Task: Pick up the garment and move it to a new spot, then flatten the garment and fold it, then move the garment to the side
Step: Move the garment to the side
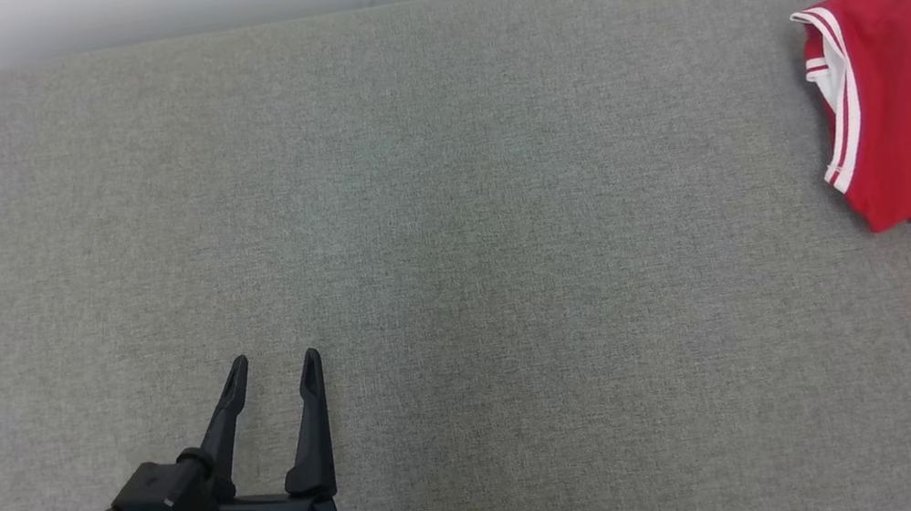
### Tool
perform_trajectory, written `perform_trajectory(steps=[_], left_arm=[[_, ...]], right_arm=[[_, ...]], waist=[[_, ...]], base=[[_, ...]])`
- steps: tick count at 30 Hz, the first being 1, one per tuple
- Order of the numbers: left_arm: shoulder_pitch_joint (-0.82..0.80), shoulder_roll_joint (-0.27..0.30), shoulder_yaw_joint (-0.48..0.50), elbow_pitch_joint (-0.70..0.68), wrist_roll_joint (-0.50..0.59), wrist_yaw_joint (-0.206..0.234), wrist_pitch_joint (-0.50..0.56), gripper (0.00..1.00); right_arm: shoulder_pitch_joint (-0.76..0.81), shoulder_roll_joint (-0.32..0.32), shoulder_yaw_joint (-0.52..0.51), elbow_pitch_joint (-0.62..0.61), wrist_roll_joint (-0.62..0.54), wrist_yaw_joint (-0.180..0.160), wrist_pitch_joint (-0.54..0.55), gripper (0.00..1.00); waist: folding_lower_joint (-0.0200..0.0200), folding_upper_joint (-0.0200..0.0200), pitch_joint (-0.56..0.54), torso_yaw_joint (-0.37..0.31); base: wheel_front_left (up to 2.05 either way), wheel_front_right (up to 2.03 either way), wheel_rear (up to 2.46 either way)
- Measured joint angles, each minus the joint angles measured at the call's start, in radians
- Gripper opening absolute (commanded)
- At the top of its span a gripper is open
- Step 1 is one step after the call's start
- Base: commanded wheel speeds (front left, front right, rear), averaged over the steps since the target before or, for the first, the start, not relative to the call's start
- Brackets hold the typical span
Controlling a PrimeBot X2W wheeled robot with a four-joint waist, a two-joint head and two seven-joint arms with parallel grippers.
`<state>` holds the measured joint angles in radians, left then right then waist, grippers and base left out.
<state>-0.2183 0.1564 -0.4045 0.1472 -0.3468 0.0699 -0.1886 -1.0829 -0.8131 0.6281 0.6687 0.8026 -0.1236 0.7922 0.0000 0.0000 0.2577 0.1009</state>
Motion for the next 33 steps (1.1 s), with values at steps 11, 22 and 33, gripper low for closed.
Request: perform_trajectory(steps=[11, 22, 33], left_arm=[[-0.001, -0.001, 0.005, 0.03, -0.004, 0.0, -0.006, 1.0], [0.032, 0.015, 0.038, 0.059, -0.012, 0.002, -0.023, 1.0], [0.107, 0.033, 0.072, 0.053, -0.033, 0.018, -0.028, 1.0]], right_arm=[[-0.031, 0.048, -0.029, 0.026, 0.03, 0.01, -0.061, 1.0], [0.17, 0.197, -0.167, -0.057, 0.176, 0.063, -0.412, 1.0], [0.371, 0.278, -0.203, -0.224, 0.188, 0.067, -0.668, 1.0]], waist=[[-0.0001, 0.0, -0.037, -0.011], [-0.0001, 0.0, -0.124, -0.016], [-0.0002, -0.0001, -0.202, -0.041]], base=[[0.0, 0.0, 0.0], [0.0, 0.0, 0.0], [0.0, 0.0, 0.0]])
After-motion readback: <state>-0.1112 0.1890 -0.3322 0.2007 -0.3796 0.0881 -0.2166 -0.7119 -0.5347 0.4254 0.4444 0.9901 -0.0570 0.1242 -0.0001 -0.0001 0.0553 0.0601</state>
